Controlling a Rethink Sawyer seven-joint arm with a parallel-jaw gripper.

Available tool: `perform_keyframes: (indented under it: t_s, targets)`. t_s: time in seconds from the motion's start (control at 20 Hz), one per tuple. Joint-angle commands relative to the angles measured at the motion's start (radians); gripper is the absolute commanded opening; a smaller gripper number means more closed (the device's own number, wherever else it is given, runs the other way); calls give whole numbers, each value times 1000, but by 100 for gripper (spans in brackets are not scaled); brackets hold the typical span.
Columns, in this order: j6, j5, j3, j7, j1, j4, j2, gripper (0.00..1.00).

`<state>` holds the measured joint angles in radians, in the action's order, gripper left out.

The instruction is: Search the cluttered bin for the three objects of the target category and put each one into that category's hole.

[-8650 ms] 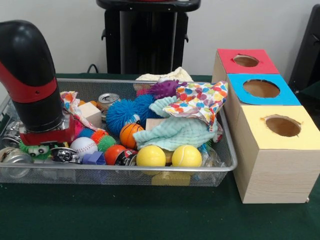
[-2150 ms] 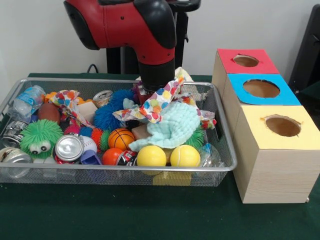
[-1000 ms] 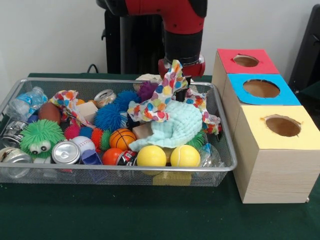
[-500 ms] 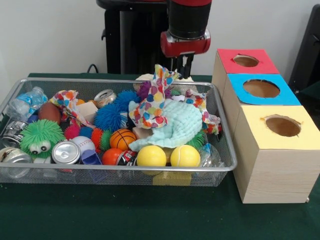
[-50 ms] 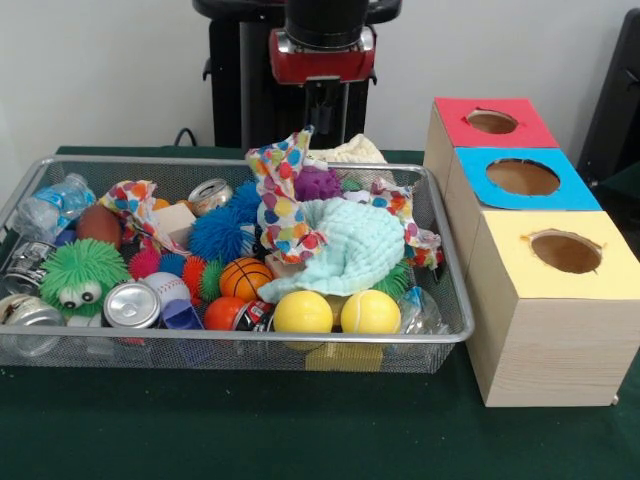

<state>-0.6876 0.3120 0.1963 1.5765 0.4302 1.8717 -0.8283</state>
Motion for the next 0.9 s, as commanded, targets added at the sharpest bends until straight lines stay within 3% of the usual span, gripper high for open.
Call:
perform_keyframes:
  t_s: [0.05, 0.5, 0.9]
  targets:
    - [-76, 25, 62, -48, 21, -77, 28, 0]
    - [22, 13, 50, 69, -44, -13, 54, 0]
    - [175, 4, 25, 160, -101, 24, 136, 0]
